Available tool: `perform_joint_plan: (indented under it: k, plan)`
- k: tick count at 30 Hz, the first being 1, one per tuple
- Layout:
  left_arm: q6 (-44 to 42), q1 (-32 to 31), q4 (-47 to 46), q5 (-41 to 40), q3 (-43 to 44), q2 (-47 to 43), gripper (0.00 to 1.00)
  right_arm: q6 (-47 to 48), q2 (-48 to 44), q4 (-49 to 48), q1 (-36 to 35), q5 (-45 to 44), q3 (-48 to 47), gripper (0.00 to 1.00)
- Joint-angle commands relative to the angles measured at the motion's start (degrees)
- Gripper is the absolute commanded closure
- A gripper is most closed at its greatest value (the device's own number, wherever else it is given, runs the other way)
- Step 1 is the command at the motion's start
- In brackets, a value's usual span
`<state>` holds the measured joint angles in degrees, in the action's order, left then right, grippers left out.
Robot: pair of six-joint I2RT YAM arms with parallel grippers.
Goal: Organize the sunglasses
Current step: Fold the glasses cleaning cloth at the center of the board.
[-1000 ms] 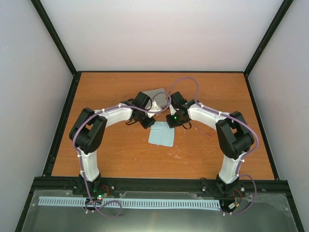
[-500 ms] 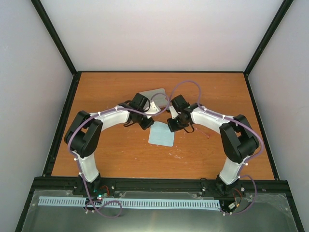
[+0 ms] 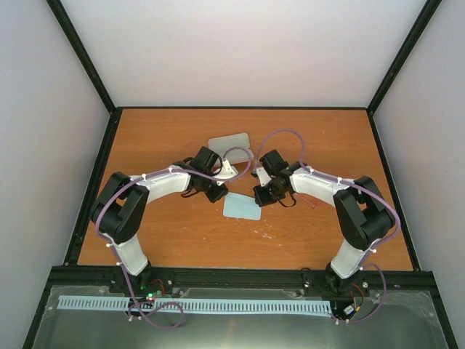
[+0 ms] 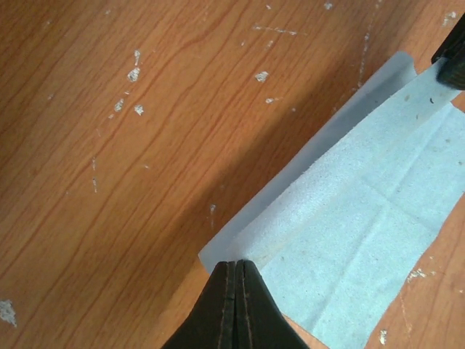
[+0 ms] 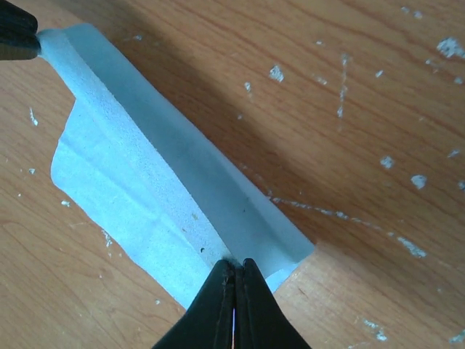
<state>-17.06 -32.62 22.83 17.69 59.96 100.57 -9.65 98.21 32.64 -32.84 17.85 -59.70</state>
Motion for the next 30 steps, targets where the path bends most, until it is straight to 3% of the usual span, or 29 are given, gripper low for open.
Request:
perform_joint_plan:
  k: [1, 21, 23, 30]
  plan:
    - [-0.1, -1.5, -0.9, 1.0, -0.6, -2.3, 1.0, 0.0, -2.2, -1.1, -0.9, 1.4, 1.3, 0.97]
    - [-1.3, -5.1, -2.3, -0.2, -6.7, -4.2, 1.0, -0.7, -3.0, -2.2, -2.8, 3.3, 7.3, 0.96]
    - [-1.5, -5.4, -2.6, -0.3, -7.2, -4.5, 0.98, -0.8, -2.9, -2.2, -2.9, 3.3, 7.7, 0.92]
    - [-2.0, -5.7, -2.7, -1.7, -8.8, -5.8, 0.77, -1.3, -5.2, -1.7, -3.0, 1.9, 8.0, 0.67]
